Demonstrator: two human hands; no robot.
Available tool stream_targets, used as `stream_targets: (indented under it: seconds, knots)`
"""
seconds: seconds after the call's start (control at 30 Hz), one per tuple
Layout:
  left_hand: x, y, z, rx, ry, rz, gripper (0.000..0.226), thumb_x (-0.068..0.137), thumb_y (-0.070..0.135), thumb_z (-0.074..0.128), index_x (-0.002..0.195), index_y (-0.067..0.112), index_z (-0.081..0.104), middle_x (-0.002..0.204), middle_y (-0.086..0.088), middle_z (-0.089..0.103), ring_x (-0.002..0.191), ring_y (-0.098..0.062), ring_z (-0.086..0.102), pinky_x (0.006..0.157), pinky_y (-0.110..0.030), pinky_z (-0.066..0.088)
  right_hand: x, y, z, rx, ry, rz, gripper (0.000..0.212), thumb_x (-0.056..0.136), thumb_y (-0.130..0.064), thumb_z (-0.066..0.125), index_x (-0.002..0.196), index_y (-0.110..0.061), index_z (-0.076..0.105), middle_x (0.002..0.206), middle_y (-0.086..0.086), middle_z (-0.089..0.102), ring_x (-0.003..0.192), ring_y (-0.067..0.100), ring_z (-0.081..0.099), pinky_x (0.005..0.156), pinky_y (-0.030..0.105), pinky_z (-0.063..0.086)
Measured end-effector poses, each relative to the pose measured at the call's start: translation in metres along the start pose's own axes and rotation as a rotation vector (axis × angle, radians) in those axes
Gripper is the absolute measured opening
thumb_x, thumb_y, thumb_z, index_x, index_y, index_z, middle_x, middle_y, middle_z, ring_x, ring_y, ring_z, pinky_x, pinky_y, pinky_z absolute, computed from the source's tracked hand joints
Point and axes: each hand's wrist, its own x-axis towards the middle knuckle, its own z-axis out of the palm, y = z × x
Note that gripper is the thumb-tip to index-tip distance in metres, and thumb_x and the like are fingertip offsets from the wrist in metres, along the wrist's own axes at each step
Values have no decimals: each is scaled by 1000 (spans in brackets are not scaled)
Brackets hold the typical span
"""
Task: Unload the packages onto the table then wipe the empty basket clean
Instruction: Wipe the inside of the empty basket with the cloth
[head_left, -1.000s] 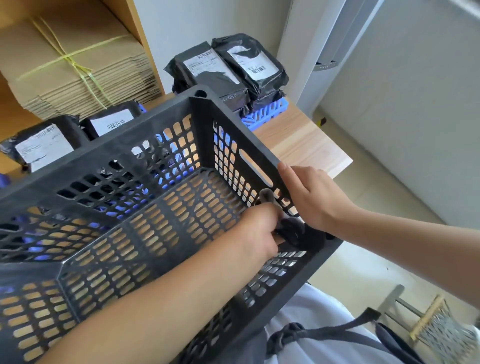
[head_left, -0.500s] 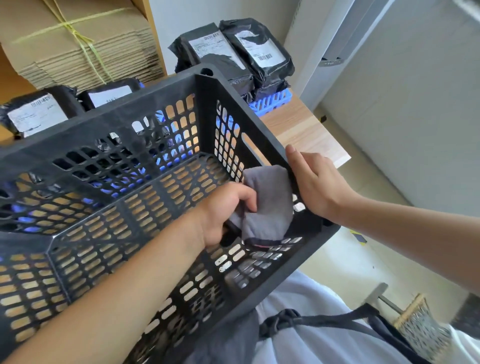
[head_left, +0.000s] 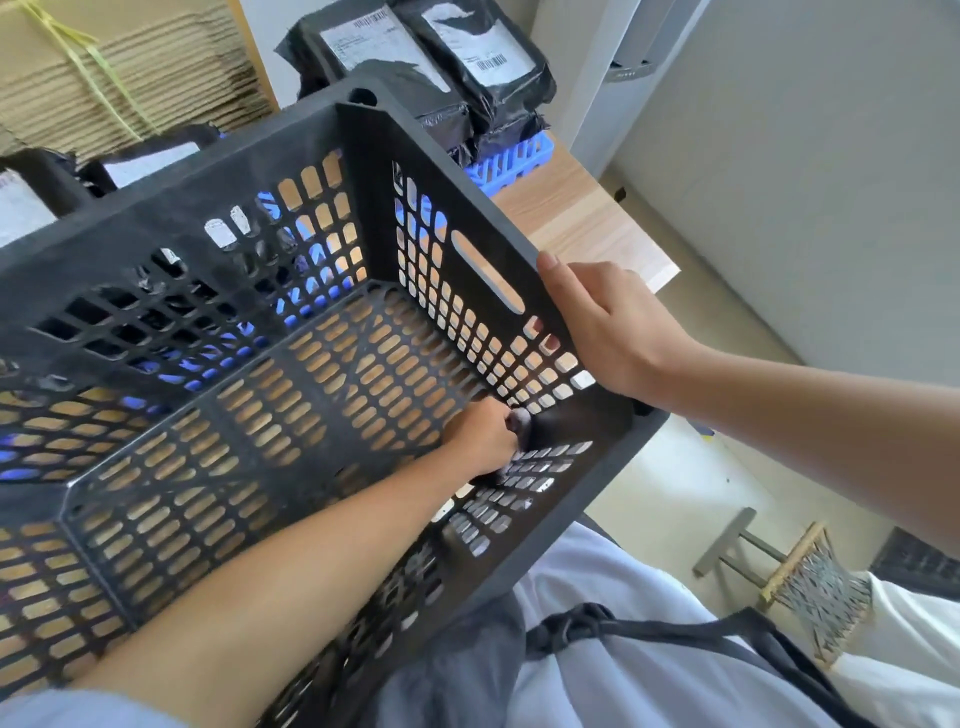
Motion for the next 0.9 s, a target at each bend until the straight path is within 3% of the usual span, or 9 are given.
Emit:
stream_targets:
  seconds: [0.1, 0.27, 0.5, 0.73, 0.83, 0.9]
  knots:
    - [2, -4, -5, 37, -45, 48, 32, 82, 5, 57, 55, 18, 46, 61, 0, 52, 69, -28, 57, 53, -26, 34, 0, 0, 0, -1, -3, -4, 55, 106, -46, 30, 59, -17, 30, 55, -3, 36, 52, 14, 33, 53, 31, 25]
    - [-9, 1, -19, 73, -90, 155, 30, 77, 9, 55, 50, 11, 41, 51, 1, 50, 61, -28, 53, 48, -29, 31, 1, 1, 3, 8, -14, -24, 54, 105, -48, 30, 58, -21, 35, 55, -5, 42, 53, 14, 40, 55, 33, 29]
    - [-52, 29, -52, 71, -10, 323, 25, 75, 6, 54, 56, 9, 38, 52, -3, 38, 57, -26, 37, 49, -30, 21, 3, 5, 5, -11, -3, -49, 56, 105, -50, 29, 61, -16, 36, 58, 2, 44, 58, 20, 42, 56, 36, 31]
    - [-90, 54, -86, 11, 100, 450, 36, 81, 10, 56, 52, 20, 37, 50, 1, 41, 55, -17, 39, 50, -29, 25, 4, 6, 5, -17, 4, -65, 56, 105, -49, 28, 62, -14, 34, 57, 1, 41, 56, 18, 38, 54, 34, 28]
    - [-102, 61, -98, -20, 94, 507, 24, 78, 15, 55, 56, 18, 47, 53, -1, 47, 64, -26, 43, 52, -30, 36, 4, 7, 5, -16, 7, -81, 57, 105, -49, 28, 61, -14, 35, 57, 1, 41, 57, 19, 39, 55, 35, 29]
    - [-108, 65, -107, -70, 69, 553, 13, 75, 19, 52, 66, 14, 61, 57, 0, 55, 66, -23, 53, 57, -31, 44, 4, 7, 5, -9, 7, -83, 57, 105, -49, 28, 60, -15, 36, 57, 1, 43, 57, 19, 41, 56, 36, 30]
